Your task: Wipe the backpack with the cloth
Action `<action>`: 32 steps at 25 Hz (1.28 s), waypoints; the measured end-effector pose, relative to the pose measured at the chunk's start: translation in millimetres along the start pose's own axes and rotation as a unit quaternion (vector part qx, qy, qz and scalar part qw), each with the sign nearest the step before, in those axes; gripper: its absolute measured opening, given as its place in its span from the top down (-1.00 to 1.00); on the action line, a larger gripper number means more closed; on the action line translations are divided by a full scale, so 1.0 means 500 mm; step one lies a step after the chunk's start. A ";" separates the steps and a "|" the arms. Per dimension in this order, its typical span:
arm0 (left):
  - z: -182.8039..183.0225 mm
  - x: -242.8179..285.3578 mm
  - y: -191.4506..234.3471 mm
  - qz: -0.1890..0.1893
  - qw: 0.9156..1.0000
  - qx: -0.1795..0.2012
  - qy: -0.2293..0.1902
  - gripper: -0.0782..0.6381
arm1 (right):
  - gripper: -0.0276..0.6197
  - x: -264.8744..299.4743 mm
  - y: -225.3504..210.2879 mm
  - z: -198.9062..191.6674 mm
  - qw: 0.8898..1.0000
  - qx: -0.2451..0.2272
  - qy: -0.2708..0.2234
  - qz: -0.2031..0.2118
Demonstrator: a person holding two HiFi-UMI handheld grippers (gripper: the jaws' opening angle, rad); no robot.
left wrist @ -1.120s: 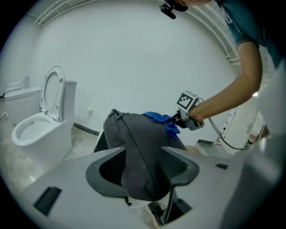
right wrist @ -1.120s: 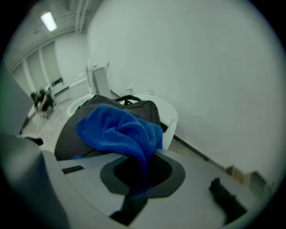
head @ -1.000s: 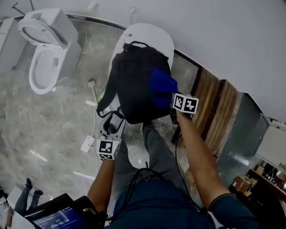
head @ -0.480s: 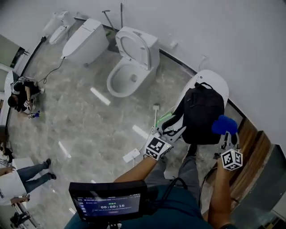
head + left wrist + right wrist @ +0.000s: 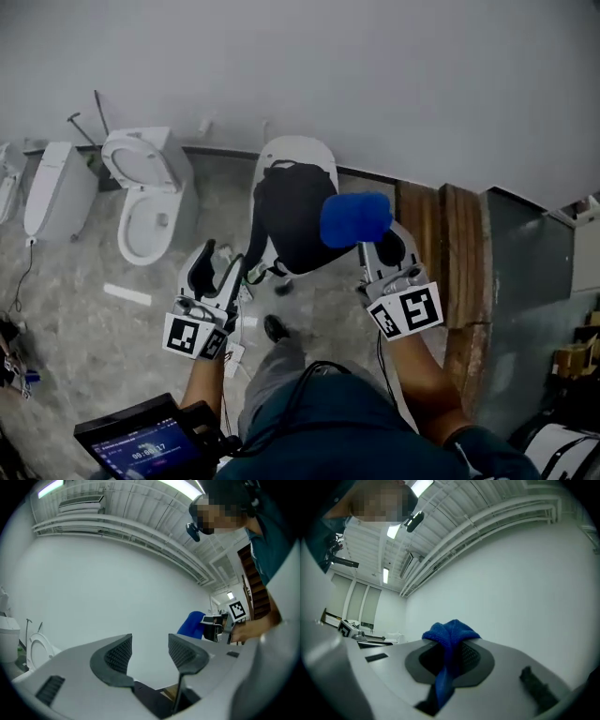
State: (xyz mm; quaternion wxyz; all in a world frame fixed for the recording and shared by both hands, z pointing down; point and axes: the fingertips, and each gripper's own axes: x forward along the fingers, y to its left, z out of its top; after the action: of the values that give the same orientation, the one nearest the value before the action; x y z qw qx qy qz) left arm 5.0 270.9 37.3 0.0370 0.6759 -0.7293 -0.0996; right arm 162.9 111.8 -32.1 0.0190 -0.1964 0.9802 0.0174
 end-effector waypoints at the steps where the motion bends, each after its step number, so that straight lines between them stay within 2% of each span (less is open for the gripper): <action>1: 0.019 -0.011 -0.028 -0.009 1.000 0.002 -0.008 0.09 | 0.85 -0.032 0.005 0.019 1.000 -0.004 -0.001 -0.005; 5: 0.097 -0.059 -0.176 -0.053 0.998 0.008 -0.040 0.09 | 0.85 -0.176 0.031 0.069 1.000 -0.014 -0.008 -0.016; 7: 0.132 -0.083 -0.260 -0.080 0.995 0.029 -0.049 0.09 | 0.85 -0.255 0.046 0.082 0.999 -0.012 -0.016 -0.025; 12: 0.112 -0.217 -0.424 -0.070 0.995 0.042 -0.052 0.09 | 0.85 -0.461 0.087 0.117 1.000 -0.018 -0.018 -0.016; 18: 0.180 -0.390 -0.593 -0.067 0.994 0.057 -0.061 0.09 | 0.85 -0.660 0.198 0.184 1.000 0.007 -0.015 0.007; 22: 0.223 -0.478 -0.648 -0.083 0.992 0.069 -0.060 0.09 | 0.84 -0.759 0.275 0.221 1.000 -0.001 -0.002 -0.005; 26: 0.253 -0.593 -0.656 -0.061 0.994 0.062 -0.071 0.09 | 0.84 -0.806 0.367 0.241 1.000 -0.002 0.000 0.004; 29: 0.246 -0.692 -0.645 -0.062 0.993 0.063 -0.073 0.09 | 0.85 -0.831 0.454 0.236 1.000 -0.003 0.006 0.011; 32: 0.241 -0.774 -0.638 -0.077 0.993 0.035 -0.082 0.09 | 0.85 -0.871 0.535 0.236 1.000 -0.006 0.013 -0.002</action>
State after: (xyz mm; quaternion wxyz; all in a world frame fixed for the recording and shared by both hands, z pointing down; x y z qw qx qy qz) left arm 326.9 645.6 -111.6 -0.0546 0.7204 -0.6788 -0.1312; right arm 464.9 530.7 -123.4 0.0053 -0.1987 0.9798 0.0203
